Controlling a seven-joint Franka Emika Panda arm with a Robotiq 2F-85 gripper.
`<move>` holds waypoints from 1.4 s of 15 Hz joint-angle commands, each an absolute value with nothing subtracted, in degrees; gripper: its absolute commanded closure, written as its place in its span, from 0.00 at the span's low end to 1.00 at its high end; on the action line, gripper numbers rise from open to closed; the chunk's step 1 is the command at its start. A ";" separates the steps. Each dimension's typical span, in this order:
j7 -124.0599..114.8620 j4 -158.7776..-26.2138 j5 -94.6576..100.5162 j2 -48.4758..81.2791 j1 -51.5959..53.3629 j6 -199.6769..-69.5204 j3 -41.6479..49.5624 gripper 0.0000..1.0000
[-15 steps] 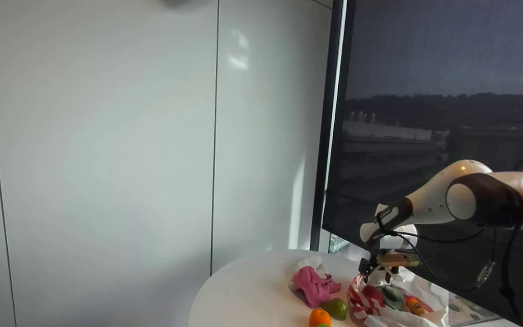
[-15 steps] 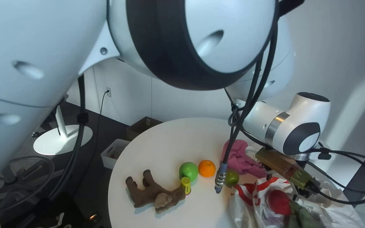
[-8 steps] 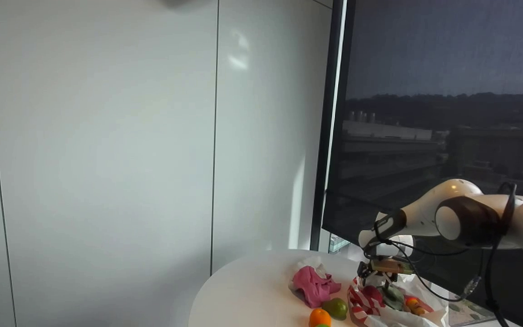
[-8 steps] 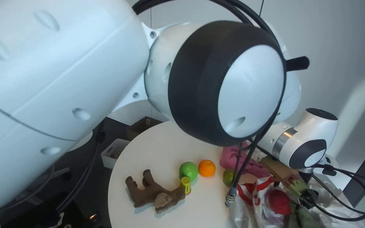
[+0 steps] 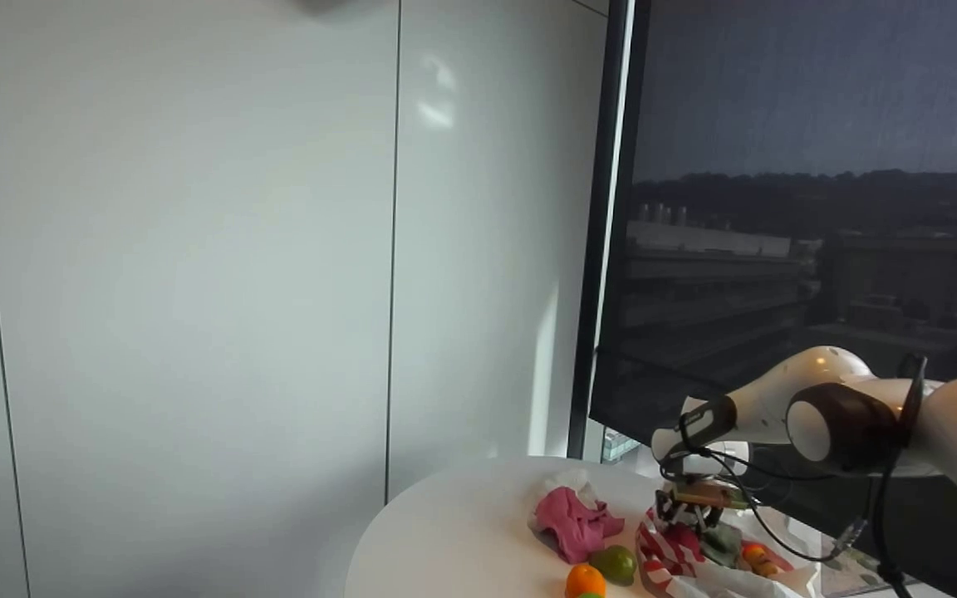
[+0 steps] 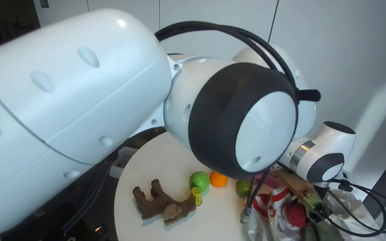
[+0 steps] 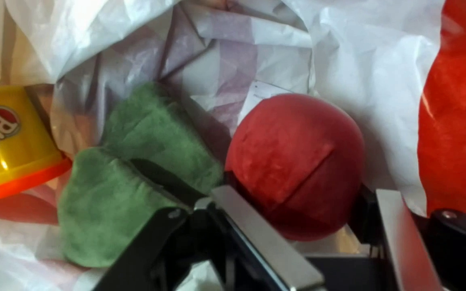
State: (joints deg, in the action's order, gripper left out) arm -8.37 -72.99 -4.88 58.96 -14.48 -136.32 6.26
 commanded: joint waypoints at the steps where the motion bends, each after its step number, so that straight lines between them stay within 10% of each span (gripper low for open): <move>1: -9.56 -69.73 -5.54 59.82 -14.33 -133.84 6.94 0.66; 5: -10.45 -70.70 -5.16 58.62 -14.04 -133.40 7.70 0.84; 21: 10.22 -93.93 -7.11 24.15 -9.71 -107.70 -1.36 0.80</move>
State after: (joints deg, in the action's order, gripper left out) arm 4.77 -82.84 -4.99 33.39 -10.70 -109.03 0.57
